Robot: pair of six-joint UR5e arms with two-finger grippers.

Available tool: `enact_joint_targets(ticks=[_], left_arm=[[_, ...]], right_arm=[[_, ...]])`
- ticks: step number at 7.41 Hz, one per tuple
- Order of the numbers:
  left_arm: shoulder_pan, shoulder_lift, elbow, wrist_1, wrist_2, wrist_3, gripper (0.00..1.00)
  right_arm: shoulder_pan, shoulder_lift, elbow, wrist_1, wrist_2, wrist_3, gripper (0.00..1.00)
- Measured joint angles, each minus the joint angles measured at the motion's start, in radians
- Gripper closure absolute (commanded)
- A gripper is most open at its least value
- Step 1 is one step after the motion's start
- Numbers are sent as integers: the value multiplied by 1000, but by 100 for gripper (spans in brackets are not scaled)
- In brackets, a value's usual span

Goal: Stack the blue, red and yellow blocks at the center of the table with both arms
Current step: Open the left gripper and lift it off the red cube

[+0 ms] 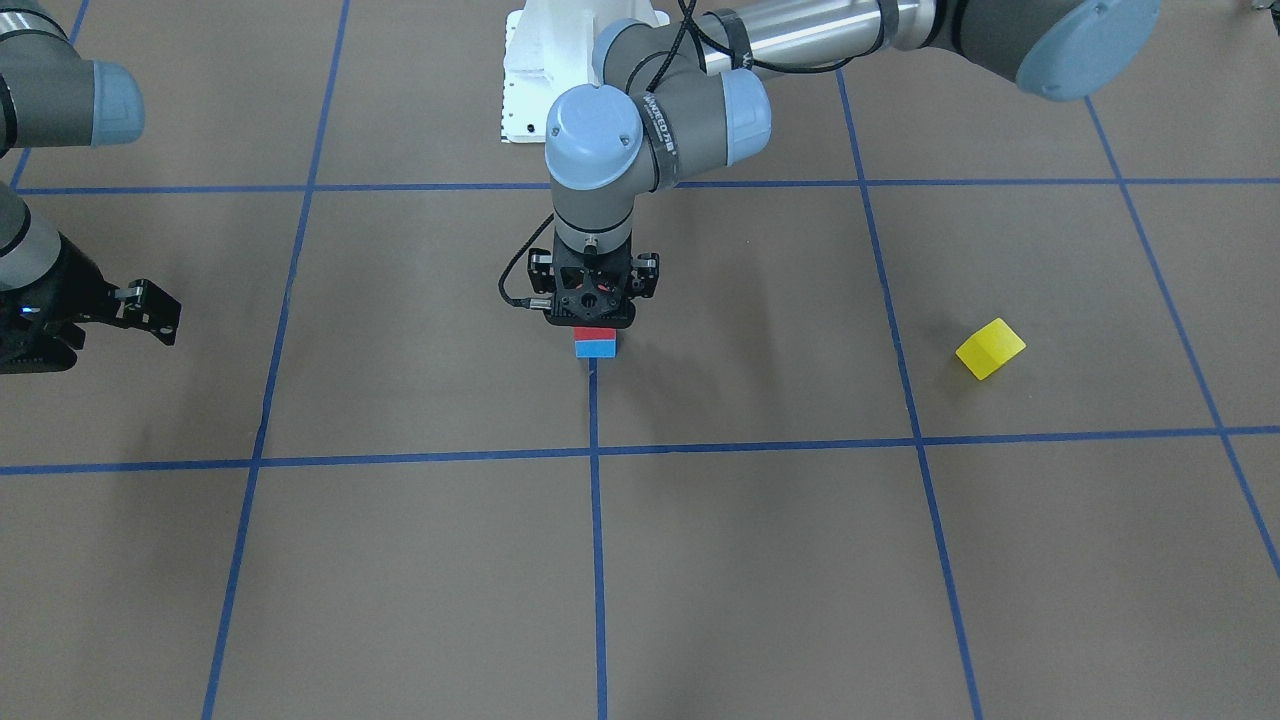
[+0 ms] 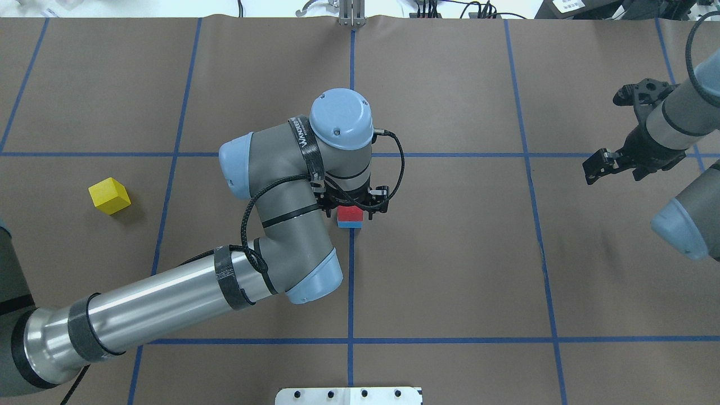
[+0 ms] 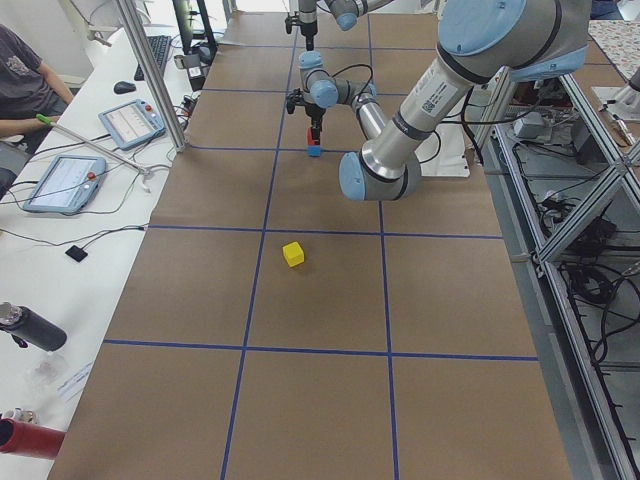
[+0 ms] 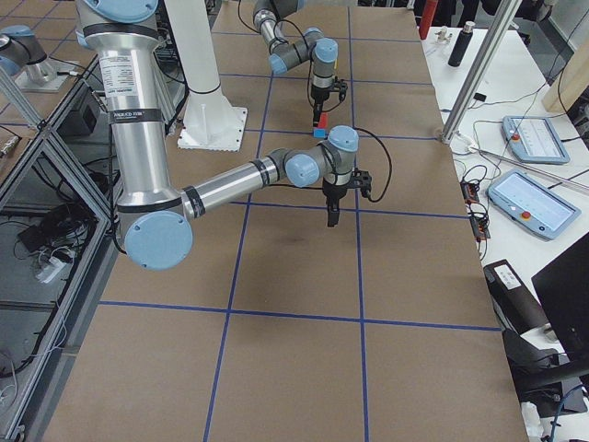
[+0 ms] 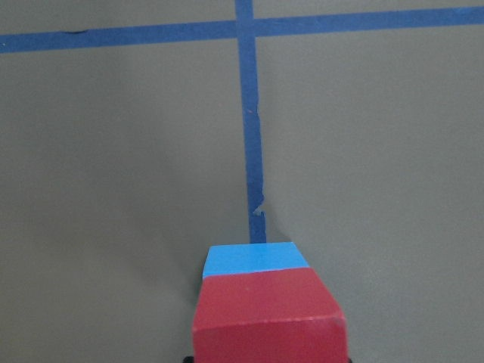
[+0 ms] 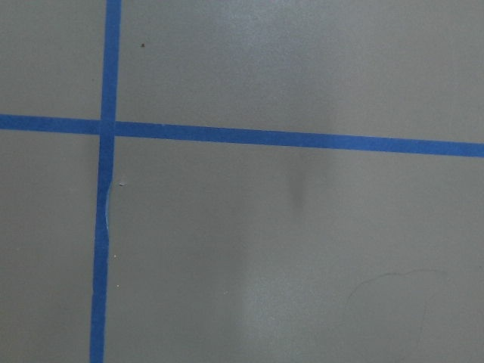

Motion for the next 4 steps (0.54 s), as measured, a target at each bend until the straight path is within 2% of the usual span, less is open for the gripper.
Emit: enact_joint_targets(ticks=[2,4], left_arm=[[-1,3,-16,4,-1,2,1],[-24,26,-120,58,-5,24,1]], right_arm=[[0,1,0,0,0,0,0],[0,1,0,0,1,-1,0]])
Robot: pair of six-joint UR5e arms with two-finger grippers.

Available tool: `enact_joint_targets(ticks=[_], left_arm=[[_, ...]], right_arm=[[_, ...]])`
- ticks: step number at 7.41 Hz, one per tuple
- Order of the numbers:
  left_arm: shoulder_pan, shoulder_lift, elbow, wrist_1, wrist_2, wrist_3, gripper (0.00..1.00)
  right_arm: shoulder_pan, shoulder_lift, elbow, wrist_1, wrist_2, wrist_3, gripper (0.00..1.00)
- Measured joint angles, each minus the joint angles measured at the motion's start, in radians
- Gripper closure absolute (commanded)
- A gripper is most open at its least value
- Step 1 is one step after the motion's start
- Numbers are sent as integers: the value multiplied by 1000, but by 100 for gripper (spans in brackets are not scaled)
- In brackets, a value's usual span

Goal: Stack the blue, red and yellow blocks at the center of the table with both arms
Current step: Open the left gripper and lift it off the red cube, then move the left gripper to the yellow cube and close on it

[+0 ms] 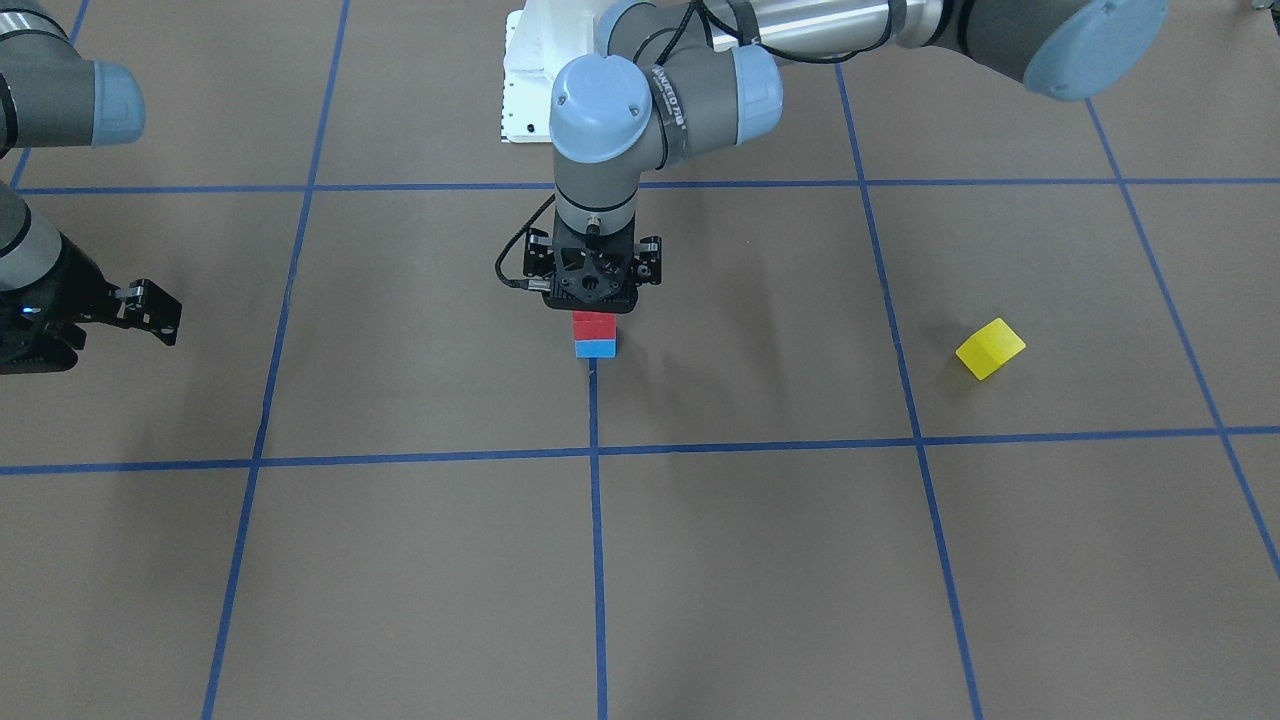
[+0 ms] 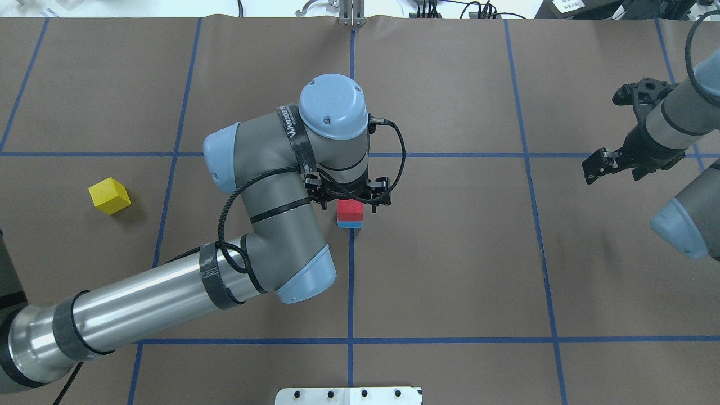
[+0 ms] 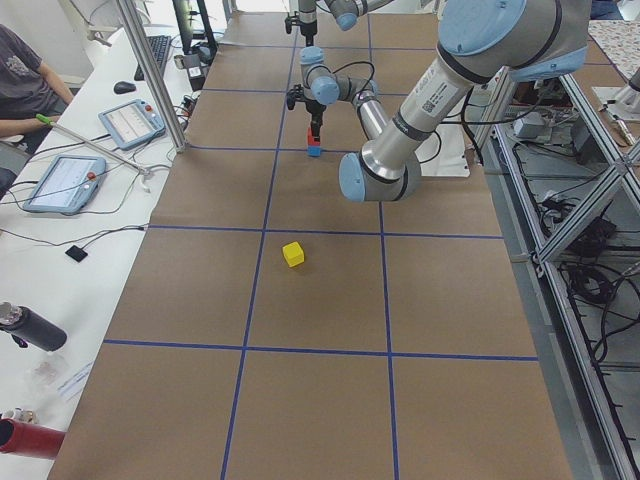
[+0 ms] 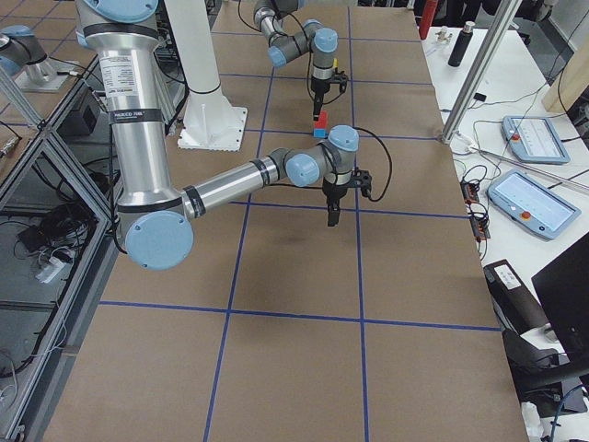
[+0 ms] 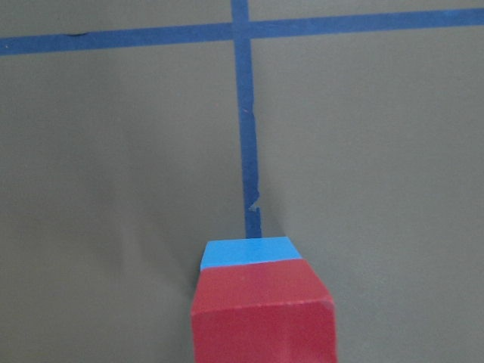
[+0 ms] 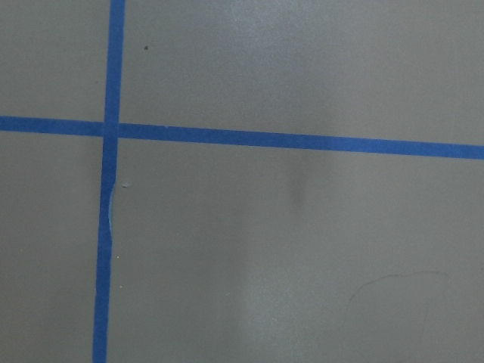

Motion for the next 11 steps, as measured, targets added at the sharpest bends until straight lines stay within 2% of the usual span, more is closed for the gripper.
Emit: enact_joint_targets(ticks=[1,3,5,8,9,11], left_arm=[[-20,50,-90,46,-1,39,1],[-88,218,-277,109,-5,96,0],[-172,430,-402,82,-19,107,0],[-289,726,-408,-148,-28,100,0],[-313,772,-374,-199,-29,76,0],[-331,796,-315,-270,-29,-26,1]], right_arm=[[0,0,0,0,0,0,0],[1,0,0,0,-1,1,0],[3,-1,1,0,-1,1,0],[3,-1,3,2,-2,3,0],[3,0,3,3,-3,3,0],[3,1,6,3,-3,4,0]])
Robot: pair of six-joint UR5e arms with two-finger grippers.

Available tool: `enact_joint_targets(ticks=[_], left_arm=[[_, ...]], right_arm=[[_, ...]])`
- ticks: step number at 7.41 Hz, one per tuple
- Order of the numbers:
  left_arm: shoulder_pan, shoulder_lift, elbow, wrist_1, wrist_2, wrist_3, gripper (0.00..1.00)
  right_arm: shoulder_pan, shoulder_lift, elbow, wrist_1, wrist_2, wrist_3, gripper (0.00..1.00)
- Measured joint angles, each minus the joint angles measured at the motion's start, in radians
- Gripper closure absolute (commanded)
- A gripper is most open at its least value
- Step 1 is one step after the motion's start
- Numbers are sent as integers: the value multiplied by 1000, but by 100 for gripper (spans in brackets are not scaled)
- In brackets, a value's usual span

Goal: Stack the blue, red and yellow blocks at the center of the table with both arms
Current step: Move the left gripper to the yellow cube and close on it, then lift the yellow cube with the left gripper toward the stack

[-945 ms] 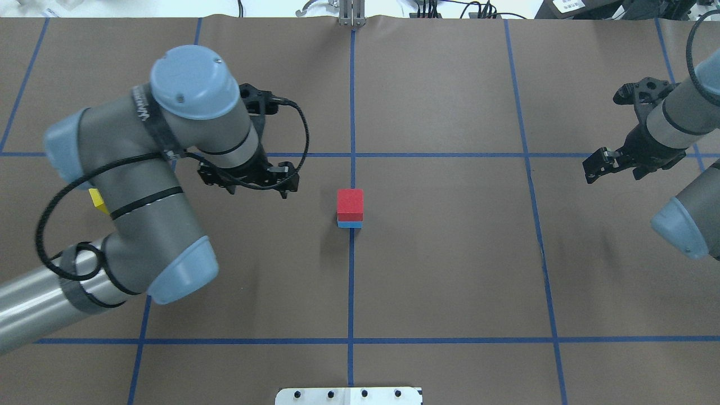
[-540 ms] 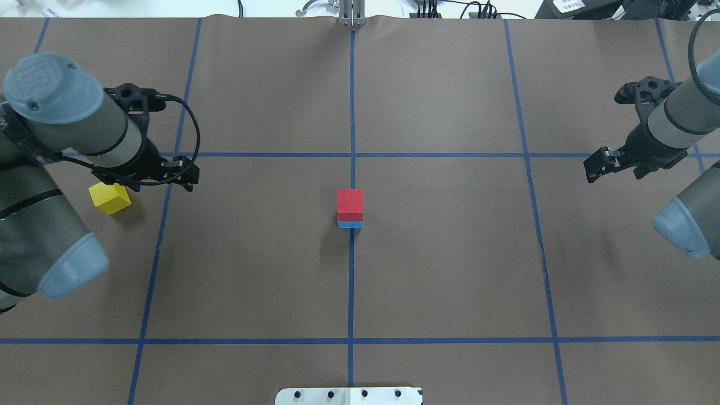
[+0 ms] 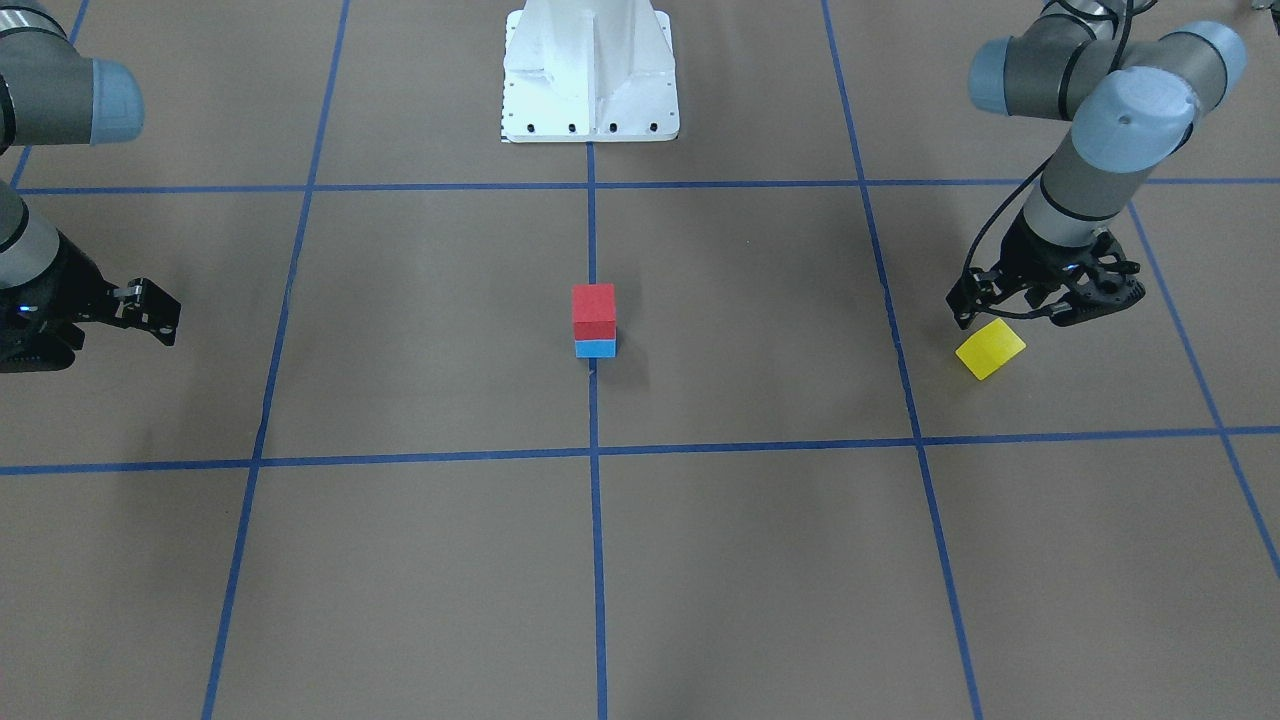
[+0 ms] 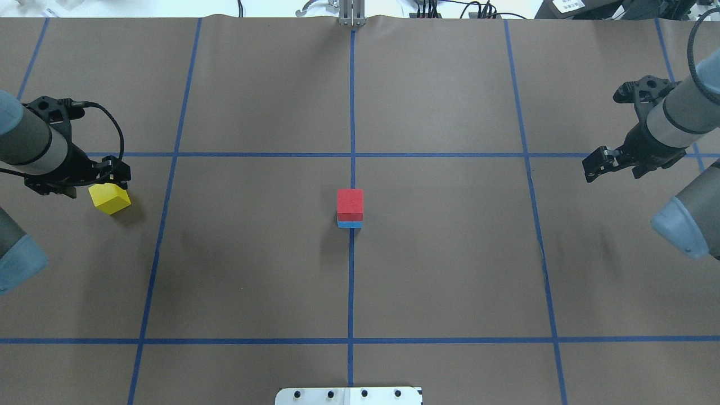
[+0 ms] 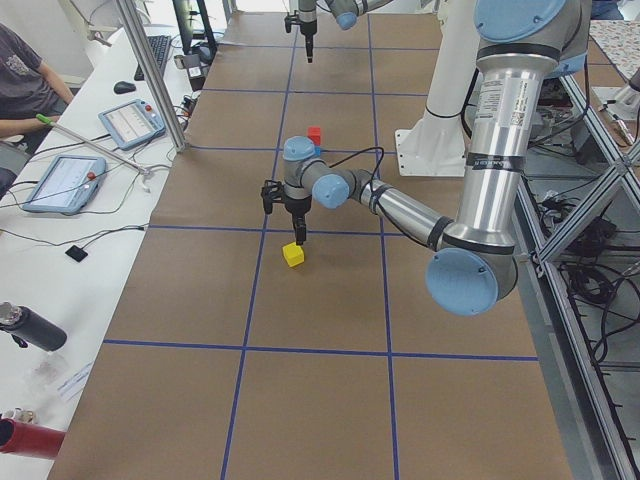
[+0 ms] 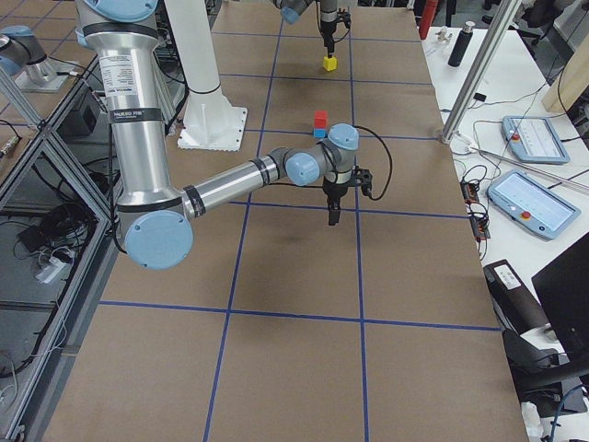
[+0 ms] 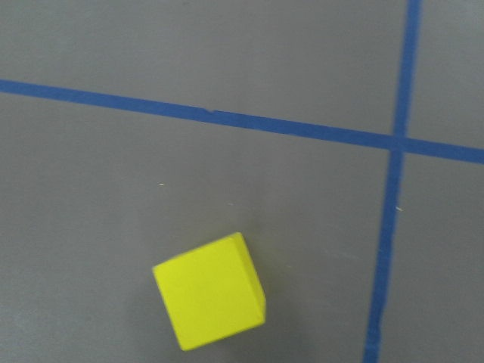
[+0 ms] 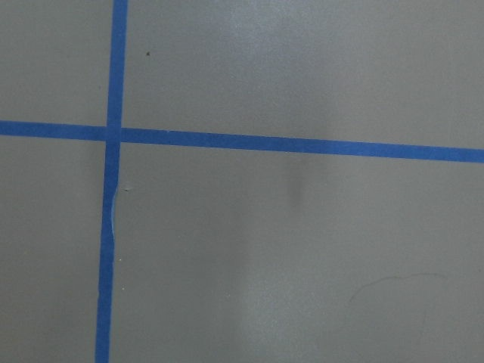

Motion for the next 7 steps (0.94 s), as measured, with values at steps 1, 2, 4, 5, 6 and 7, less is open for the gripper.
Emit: enact_joint_targets(ticks=[1,2,4,5,6,7], left_arm=[[-1,1,38,-56,0,-46,1],[0,1,80,-122,0,-85,1],[3,-3,129,-187,0,-126,1],[4,-4,149,-203,0,-132,1],[5,-6,169,-217,0,-134,1],[7,-7,185,-225,0,-135,6]], right_arm=[[0,0,1,0,0,0,0],[0,0,3,0,0,0,0],[0,0,8,0,1,0,0],[0,0,9,0,1,0,0],[0,0,9,0,1,-1,0],[0,1,9,0,0,-1,0]])
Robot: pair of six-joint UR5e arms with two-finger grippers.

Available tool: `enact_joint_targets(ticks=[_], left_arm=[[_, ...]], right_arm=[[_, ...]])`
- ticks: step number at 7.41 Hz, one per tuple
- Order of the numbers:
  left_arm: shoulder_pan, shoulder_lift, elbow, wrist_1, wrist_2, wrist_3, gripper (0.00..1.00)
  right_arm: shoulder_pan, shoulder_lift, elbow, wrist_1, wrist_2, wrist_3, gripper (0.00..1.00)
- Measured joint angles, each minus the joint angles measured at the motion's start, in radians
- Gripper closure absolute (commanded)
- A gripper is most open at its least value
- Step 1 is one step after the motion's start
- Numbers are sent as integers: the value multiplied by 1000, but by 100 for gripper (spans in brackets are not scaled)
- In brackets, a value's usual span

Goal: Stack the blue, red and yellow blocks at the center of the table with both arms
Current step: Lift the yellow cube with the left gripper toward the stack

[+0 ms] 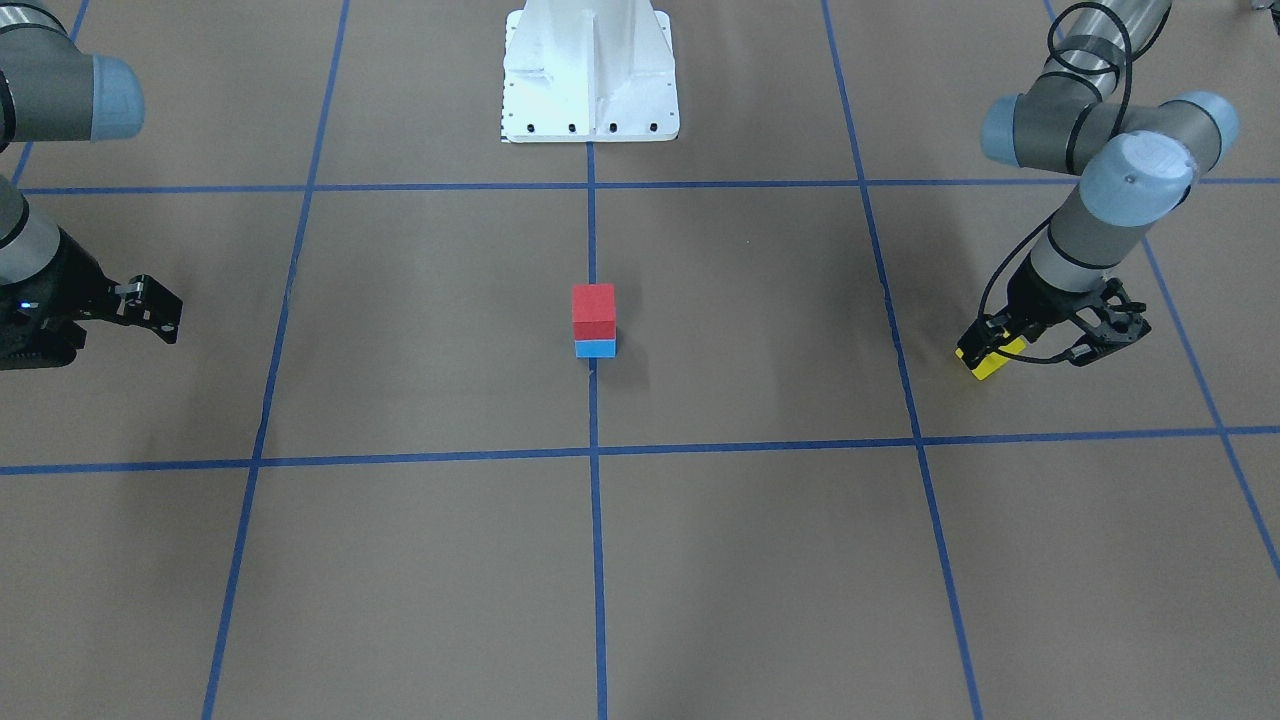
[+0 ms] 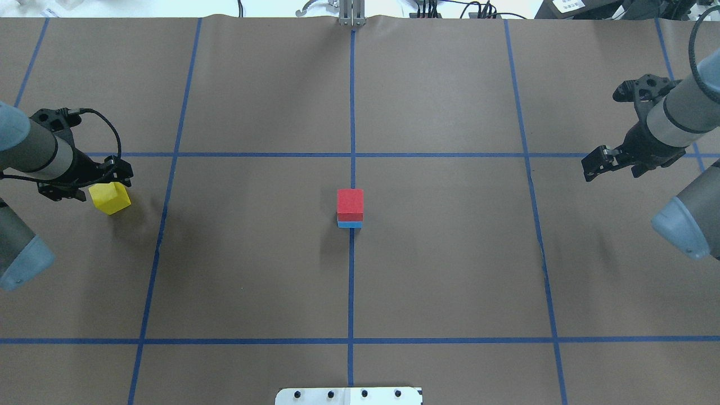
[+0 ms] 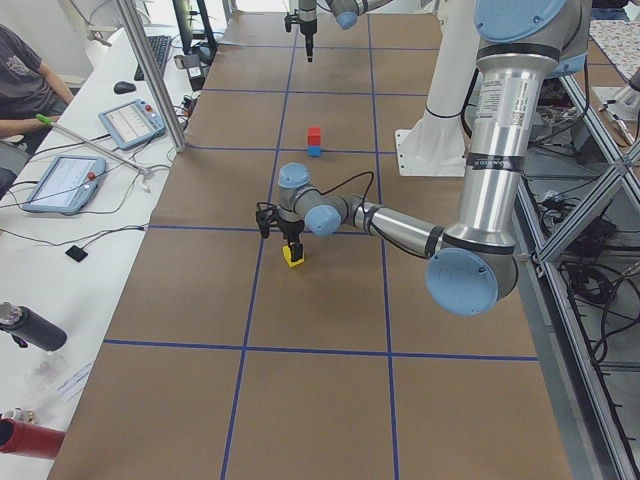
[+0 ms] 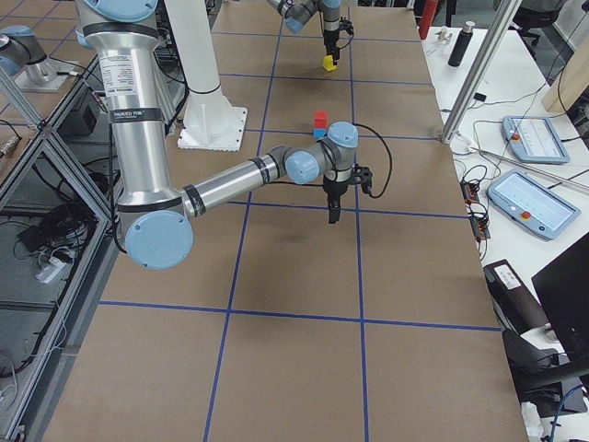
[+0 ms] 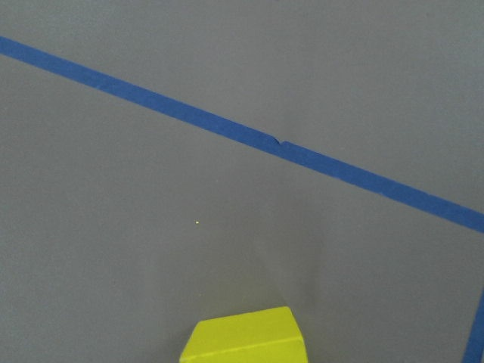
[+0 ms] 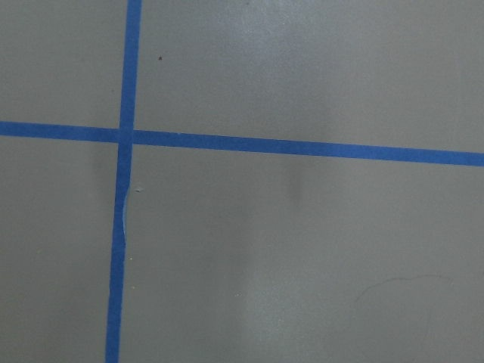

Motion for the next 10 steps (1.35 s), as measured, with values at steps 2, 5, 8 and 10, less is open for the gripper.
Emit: enact_joint_targets(ticks=[2,5,8,10], left_arm=[[1,-1,10,-4,0,-6,57],[1,-2,13,-3,-59,-45,100],[-4,-29,-20,11,-193,-44,100],[-7,-143,-55,15,-236,-38,100]], right_arm=[[0,1,0,1,0,0,0],[-1,2,1,2,0,0,0],[-2,4,4,2,1,0,0],[-2,5,4,3,1,0,0]])
